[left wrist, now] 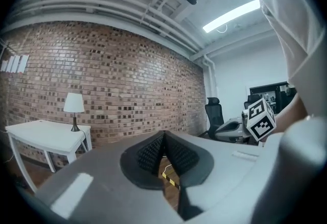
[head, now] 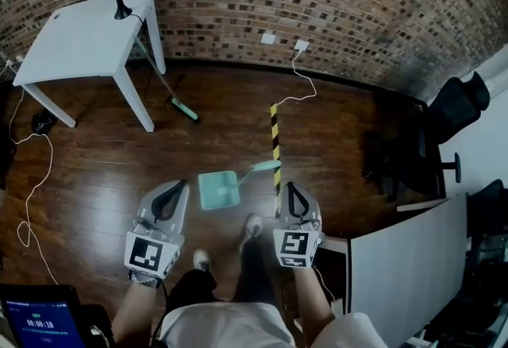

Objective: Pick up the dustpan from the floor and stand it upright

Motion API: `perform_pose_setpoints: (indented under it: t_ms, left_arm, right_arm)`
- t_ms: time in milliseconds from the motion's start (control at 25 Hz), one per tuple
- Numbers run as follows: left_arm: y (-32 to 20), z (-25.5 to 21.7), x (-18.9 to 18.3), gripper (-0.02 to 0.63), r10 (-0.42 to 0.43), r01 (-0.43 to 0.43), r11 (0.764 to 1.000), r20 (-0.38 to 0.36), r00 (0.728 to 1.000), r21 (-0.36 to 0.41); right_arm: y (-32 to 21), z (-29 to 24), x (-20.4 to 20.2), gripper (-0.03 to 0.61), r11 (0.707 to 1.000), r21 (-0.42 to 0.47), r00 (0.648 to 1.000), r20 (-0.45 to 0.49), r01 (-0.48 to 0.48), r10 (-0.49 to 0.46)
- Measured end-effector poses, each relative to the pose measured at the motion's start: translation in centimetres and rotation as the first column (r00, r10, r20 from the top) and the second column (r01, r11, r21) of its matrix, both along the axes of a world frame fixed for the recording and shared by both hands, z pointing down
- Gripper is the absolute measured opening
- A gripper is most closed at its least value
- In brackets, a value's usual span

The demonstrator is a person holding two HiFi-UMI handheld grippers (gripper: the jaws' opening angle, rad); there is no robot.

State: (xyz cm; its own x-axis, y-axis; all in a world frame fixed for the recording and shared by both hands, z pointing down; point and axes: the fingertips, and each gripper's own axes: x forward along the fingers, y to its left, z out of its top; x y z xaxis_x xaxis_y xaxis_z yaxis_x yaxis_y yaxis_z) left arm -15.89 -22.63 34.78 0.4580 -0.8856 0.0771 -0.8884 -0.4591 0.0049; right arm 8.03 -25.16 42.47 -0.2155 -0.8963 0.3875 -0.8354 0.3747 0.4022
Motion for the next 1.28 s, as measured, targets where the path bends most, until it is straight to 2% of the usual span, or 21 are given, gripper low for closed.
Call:
perform_pose_setpoints:
  t_ms: [240,400,480,600,680,800,920,1160,1280]
  left_arm:
    - [4.4,-1.4,-0.5,0.002,0.03,-0.03,0.999,0.004,1.0,-0.01]
    - [6.3,-1.9,-0.2,0.002,-0.011,0.011,0.999,-0.002,1.0,-0.036]
    - [7.1,-2.9,0.4,0.002,-0.031,0.03,0.999,-0.016,0.999,-0.022]
    - [8.4,-4.7,2.4,0.002,-0.021,0.022,0.999,-0.044,0.999,0.032]
    - [8.8,-5.1,3.4,0.002,-0.015,0.017,0.999,-0.033,0.999,0.043]
    - [8.8,-4.5,4.5,0.002,-0.024,0.024,1.0,-0.023,0.999,0.001]
    - [8.4,-4.3,6.2,0.002,0.007,-0.011,0.999,-0.074,0.997,-0.051]
    - [8.5,-5.4,7.3,0.002,0.064,-0.068,0.997,-0.138,0.988,-0.028]
    - [8.7,-5.0,7.3,0.002,0.076,-0.085,0.995,-0.141,0.987,-0.054]
  right_arm:
    - [5.6,-6.9,0.9,0.012,0.995,0.098,0.998,0.054,-0.021,0.016]
    - [8.0,-7.9,1.9,0.012,0.997,0.07,0.995,0.096,0.026,-0.033]
    - [8.3,-8.5,2.3,0.012,0.996,0.067,0.989,0.13,0.057,-0.065]
    - [9.2,-9.9,2.3,0.012,0.989,0.089,0.984,0.13,0.114,-0.125]
    - [9.6,-10.7,2.0,0.012,0.988,0.094,0.972,0.189,0.125,-0.141]
    - [9.8,-11.7,2.1,0.012,0.988,0.108,0.942,0.305,0.109,-0.138]
    - [10.1,-12.3,2.6,0.012,0.989,0.107,0.918,0.373,0.106,-0.138]
    - [10.1,-12.1,3.1,0.012,0.987,0.093,0.907,0.392,0.129,-0.155]
    - [10.0,-11.9,3.7,0.012,0.991,0.085,0.93,0.344,0.108,-0.13]
